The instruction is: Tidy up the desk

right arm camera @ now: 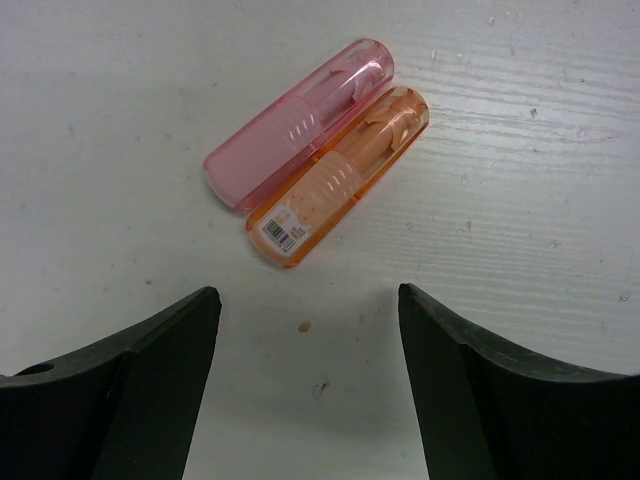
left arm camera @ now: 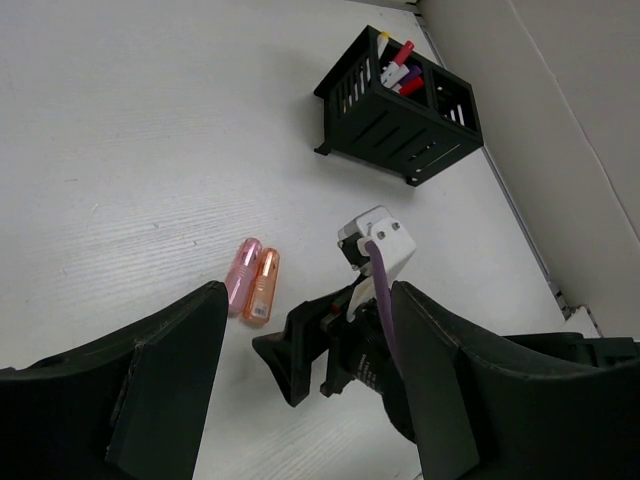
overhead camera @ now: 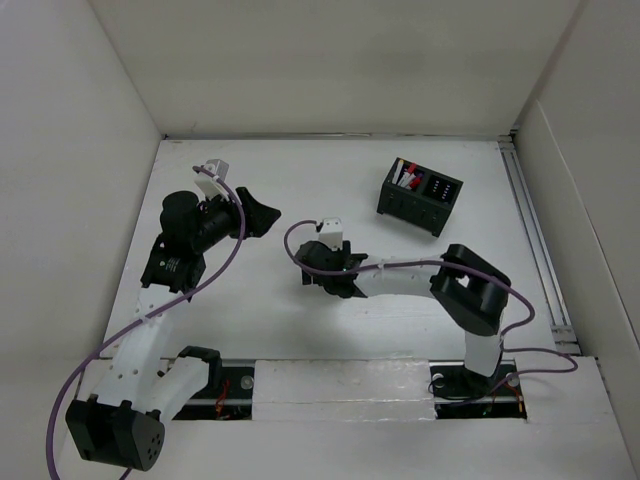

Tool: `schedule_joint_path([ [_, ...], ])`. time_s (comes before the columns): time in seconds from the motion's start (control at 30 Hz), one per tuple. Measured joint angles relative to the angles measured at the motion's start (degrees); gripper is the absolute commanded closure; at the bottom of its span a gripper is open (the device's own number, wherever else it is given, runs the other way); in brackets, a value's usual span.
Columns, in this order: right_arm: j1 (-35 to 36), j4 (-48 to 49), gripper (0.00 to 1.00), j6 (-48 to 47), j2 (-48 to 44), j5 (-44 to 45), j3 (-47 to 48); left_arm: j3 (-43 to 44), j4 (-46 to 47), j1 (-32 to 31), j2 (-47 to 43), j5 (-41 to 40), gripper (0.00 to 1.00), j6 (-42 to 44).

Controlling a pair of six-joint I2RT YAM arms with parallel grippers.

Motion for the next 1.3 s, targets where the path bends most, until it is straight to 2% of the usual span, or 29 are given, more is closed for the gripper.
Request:
schedule_joint_path([
  [0.27,-1.1,-1.7,0.31,-0.4,5.4,1.5,4.7,0.0,0.0,0.0,0.0,0.0,0.37,0.0],
  [0.43,-2.4,-2.1,0.32,-0.7,7.4,2.4,7.4,0.0,0.0,0.0,0.0,0.0,0.38,0.0],
  [0.6,-4.3,-2.2,0.39,-0.7,8.1,2.7,8.4,0.0,0.0,0.0,0.0,0.0,0.38,0.0],
  [0.63,-4.9,-2.3,0.46,-0.7,8.1,3.0,8.4,0.0,0.0,0.0,0.0,0.0,0.38,0.0],
  [0.67,-4.9,-2.3,0.46,-0.7,8.1,3.0,8.4,0.0,0.0,0.0,0.0,-0.2,0.38,0.0],
  [0.8,-6.4,-2.2,0.62,-0.4,8.0,3.4,7.9,0.0,0.0,0.0,0.0,-0.2,0.38,0.0],
  [0.97,-6.7,-0.9,0.77,1.2,4.4,3.3,2.6,0.0,0.0,0.0,0.0,-0.1,0.38,0.0],
  [1.3,-6.7,-3.0,0.79,4.3,-7.8,5.4,-6.2,0.0,0.0,0.0,0.0,-0.1,0.38,0.0],
])
